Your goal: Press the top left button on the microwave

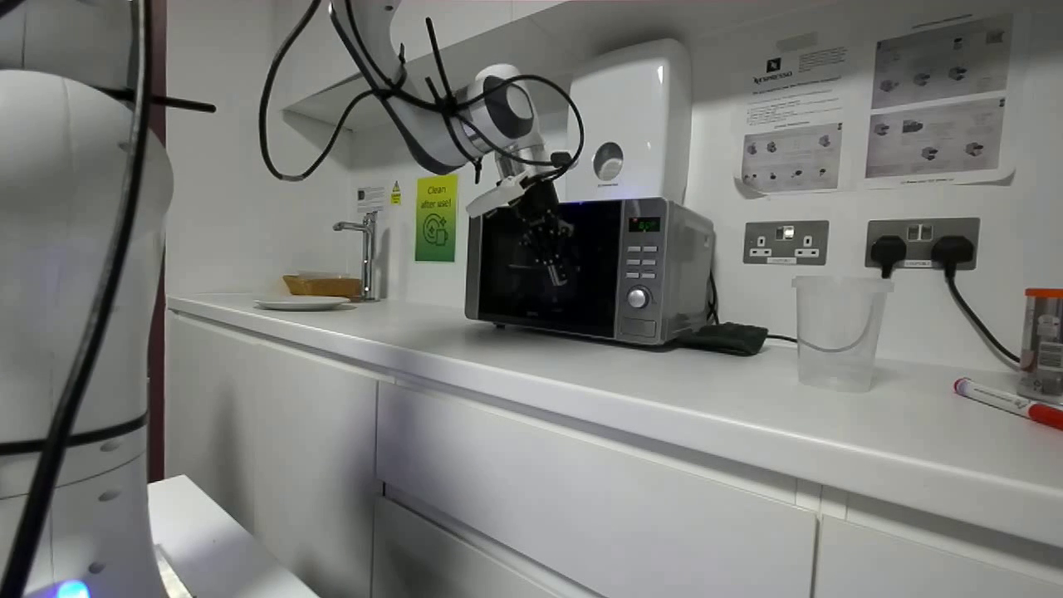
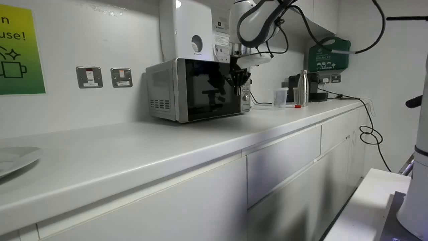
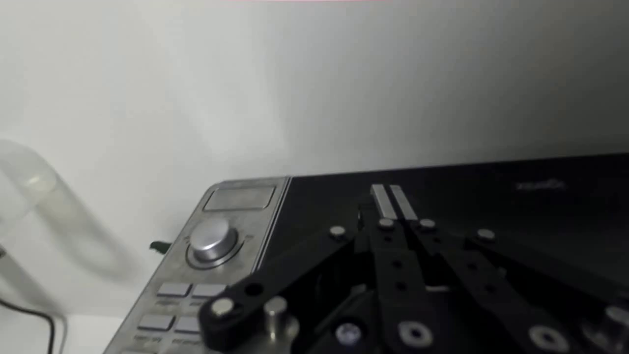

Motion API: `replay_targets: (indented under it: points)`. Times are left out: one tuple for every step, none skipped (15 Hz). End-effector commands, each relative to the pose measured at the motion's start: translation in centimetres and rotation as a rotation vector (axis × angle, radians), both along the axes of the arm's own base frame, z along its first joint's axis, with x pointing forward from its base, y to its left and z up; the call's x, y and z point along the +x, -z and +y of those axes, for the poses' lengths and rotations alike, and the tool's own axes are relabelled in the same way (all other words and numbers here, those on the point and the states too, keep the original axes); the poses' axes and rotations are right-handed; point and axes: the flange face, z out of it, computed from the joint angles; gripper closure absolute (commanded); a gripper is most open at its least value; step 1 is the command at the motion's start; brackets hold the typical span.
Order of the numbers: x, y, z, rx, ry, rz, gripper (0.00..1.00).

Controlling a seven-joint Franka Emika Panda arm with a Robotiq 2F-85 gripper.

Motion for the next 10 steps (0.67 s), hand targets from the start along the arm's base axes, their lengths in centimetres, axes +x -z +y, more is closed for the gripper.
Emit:
replay_targets:
  points:
    - [-2.3,-2.0,0.7,0.148,-0.065,0.156,1.00]
    - [-3.0,-2.7,0.7,0.188,-0.081,0.212,1.00]
    - [-3.7,-2.8,0.5,0.210,-0.080,0.275,1.00]
    - [-4.7,-2.8,0.4,0.212,-0.071,0.341,1.00]
    - [-5.4,-4.0,0.3,0.200,-0.059,0.372,1.00]
    - [-6.1,-4.5,0.2,0.186,-0.050,0.406,1.00]
    - [-5.1,-2.8,0.5,0.184,-0.046,0.363,0.74]
    - [-5.4,-3.4,0.5,0.184,-0.045,0.366,0.98]
    - [-5.4,-3.4,0.5,0.184,-0.046,0.364,0.91]
    - [-5.4,-3.3,0.5,0.184,-0.046,0.367,0.83]
